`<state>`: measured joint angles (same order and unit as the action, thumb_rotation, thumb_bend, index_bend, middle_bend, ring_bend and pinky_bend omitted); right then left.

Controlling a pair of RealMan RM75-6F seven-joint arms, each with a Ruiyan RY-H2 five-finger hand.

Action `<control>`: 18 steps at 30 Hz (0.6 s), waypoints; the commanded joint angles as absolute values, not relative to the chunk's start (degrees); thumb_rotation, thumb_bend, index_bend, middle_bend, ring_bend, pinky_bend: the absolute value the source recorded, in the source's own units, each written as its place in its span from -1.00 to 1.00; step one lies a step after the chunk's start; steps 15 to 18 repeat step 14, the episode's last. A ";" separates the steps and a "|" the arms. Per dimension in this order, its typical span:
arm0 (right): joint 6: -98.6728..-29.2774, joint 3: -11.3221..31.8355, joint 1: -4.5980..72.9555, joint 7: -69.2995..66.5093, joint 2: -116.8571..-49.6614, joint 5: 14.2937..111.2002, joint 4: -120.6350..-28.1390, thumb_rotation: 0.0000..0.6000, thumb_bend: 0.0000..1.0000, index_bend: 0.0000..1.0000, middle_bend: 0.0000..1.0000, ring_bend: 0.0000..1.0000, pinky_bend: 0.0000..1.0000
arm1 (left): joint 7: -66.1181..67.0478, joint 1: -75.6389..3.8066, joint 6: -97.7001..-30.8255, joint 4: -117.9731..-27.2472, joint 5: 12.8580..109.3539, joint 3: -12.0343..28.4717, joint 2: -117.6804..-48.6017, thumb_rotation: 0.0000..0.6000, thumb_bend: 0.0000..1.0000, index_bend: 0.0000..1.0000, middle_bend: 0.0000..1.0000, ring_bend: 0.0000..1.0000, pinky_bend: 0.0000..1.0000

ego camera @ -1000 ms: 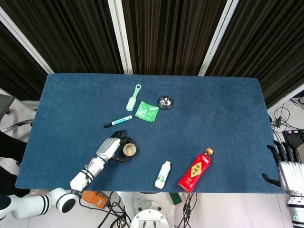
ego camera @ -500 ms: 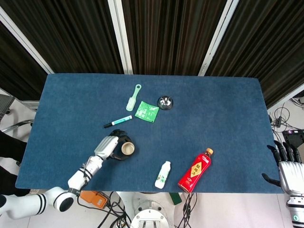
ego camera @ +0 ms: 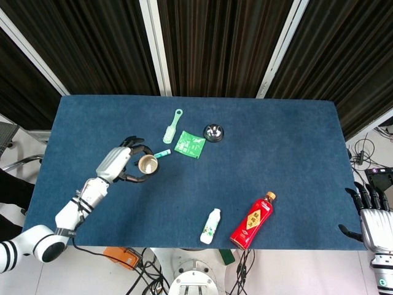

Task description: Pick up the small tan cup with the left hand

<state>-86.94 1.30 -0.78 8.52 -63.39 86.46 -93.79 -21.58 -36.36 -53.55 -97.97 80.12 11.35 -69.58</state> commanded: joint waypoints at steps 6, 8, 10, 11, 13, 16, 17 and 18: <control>-86.90 1.36 -0.72 8.81 -63.42 86.42 -94.00 1.00 -0.59 -0.51 -0.72 -0.79 -0.82 | -6.21 -37.68 -54.11 -105.68 71.88 14.31 -61.96 1.00 -0.54 -0.06 -0.02 -0.75 -0.91; -86.93 1.35 -0.73 8.96 -63.49 86.44 -94.10 1.00 -0.59 -0.51 -0.72 -0.79 -0.82 | -4.52 -37.99 -53.85 -106.87 70.61 14.48 -60.94 1.00 -0.54 -0.06 -0.02 -0.75 -0.91; -86.92 1.30 -0.76 9.17 -63.56 86.42 -94.22 1.00 -0.59 -0.51 -0.72 -0.79 -0.82 | -3.19 -38.32 -53.38 -107.91 69.39 14.50 -59.96 1.00 -0.54 -0.06 -0.02 -0.75 -0.91; -86.89 1.31 -0.75 9.23 -63.60 86.39 -94.27 1.00 -0.59 -0.51 -0.72 -0.79 -0.82 | -2.74 -38.44 -53.19 -108.19 68.96 14.46 -59.61 1.00 -0.54 -0.06 -0.02 -0.75 -0.91; -86.81 1.37 -0.69 9.46 -63.64 86.30 -94.28 1.00 -0.59 -0.51 -0.72 -0.79 -0.82 | -2.17 -38.48 -53.04 -108.57 68.22 14.31 -59.04 1.00 -0.54 -0.06 -0.02 -0.75 -0.91; -86.81 1.41 -0.67 9.57 -63.66 86.26 -94.29 1.00 -0.59 -0.51 -0.72 -0.79 -0.82 | -2.26 -38.37 -53.19 -108.68 68.05 14.25 -58.96 1.00 -0.54 -0.06 -0.02 -0.75 -0.91; -86.81 1.41 -0.67 9.57 -63.66 86.26 -94.29 1.00 -0.59 -0.51 -0.72 -0.79 -0.82 | -2.26 -38.37 -53.19 -108.68 68.05 14.25 -58.96 1.00 -0.54 -0.06 -0.02 -0.75 -0.91; -86.81 1.41 -0.67 9.57 -63.66 86.26 -94.29 1.00 -0.59 -0.51 -0.72 -0.79 -0.82 | -2.26 -38.37 -53.19 -108.68 68.05 14.25 -58.96 1.00 -0.54 -0.06 -0.02 -0.75 -0.91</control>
